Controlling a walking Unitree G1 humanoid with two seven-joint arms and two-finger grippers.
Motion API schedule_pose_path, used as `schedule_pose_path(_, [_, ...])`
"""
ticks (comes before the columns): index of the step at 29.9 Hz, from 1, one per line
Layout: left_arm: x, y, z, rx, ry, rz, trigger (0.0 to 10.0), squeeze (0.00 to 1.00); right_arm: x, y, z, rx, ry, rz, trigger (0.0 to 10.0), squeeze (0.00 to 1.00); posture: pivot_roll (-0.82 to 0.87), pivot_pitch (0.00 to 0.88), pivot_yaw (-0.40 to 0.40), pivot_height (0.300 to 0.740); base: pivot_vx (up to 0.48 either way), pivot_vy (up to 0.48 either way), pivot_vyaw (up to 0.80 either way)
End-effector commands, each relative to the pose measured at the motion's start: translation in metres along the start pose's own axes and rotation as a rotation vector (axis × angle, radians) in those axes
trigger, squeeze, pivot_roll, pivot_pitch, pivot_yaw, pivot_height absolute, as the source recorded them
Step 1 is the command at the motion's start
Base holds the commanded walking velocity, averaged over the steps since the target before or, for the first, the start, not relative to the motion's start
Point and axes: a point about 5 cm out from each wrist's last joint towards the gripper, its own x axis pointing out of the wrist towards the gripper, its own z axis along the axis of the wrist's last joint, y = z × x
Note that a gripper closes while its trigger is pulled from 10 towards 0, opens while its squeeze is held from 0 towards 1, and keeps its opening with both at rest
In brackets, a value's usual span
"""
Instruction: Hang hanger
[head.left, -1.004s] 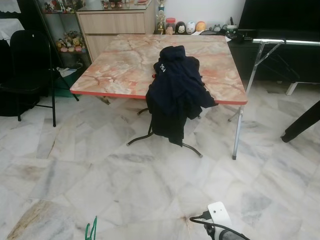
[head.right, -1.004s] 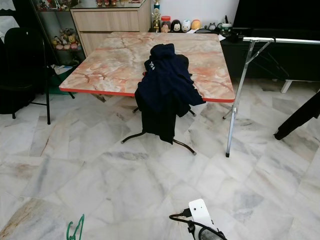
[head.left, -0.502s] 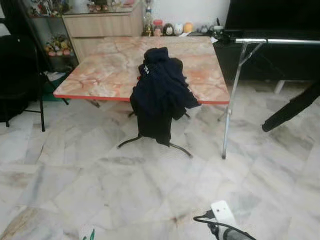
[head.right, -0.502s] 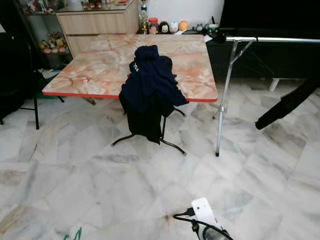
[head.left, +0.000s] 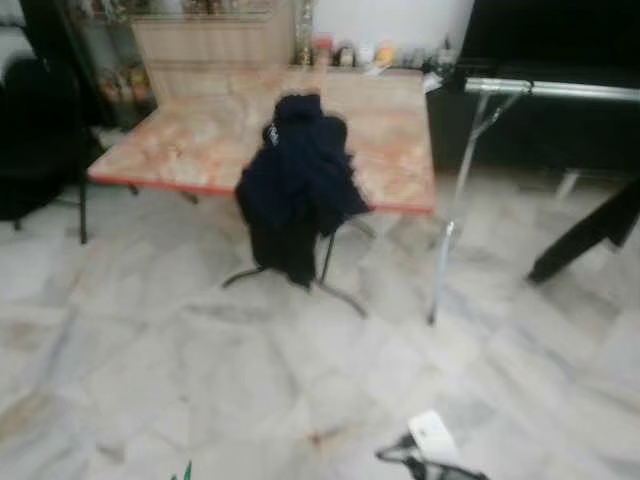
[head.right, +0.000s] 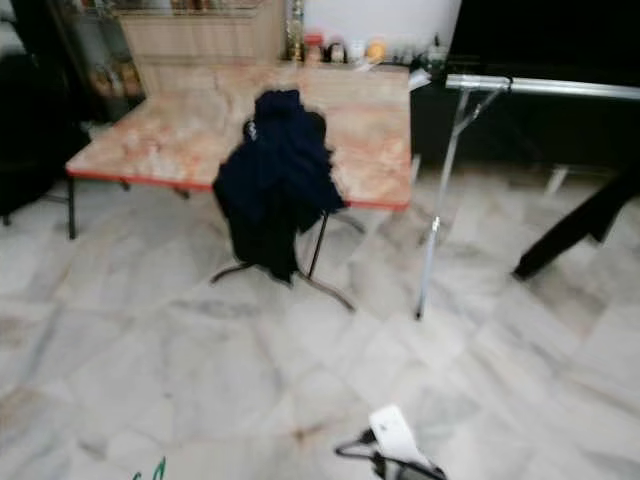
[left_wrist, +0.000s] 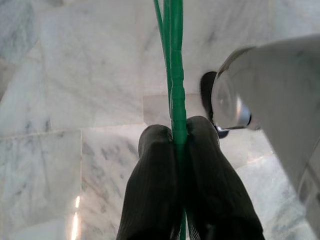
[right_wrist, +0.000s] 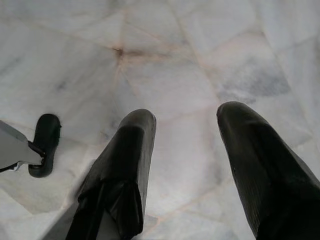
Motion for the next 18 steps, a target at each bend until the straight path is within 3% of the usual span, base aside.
schedule_pose_path(1, [-0.0012, -0.0006, -0.0036, 0.001, 0.005, -0.006, 10.0, 0.00, -0.0012, -0.0082, -0.0029, 0.003, 0.007, -0.022, 10.0, 0.00, -0.11, 0.000, 0.026, 0.740, 0.000, -0.401, 0.00])
schedule_pose_path(9, [-0.0029, 0.0051, -0.0078, -0.012, 0.016, 0.008, 10.0, 0.00, -0.0007, -0.0093, 0.0006, -0.004, 0.000, -0.021, 10.0, 0.00, -0.11, 0.000, 0.017, 0.740, 0.000, -0.402, 0.00])
schedule_pose_path(18, [0.0003, -0.0038, 0.0000, -0.016, 0.000, -0.001, 10.0, 0.00, -0.0006, -0.0109, 0.0026, 0.001, -0.007, -0.022, 10.0, 0.00, -0.12, 0.000, 0.011, 0.740, 0.000, -0.405, 0.00])
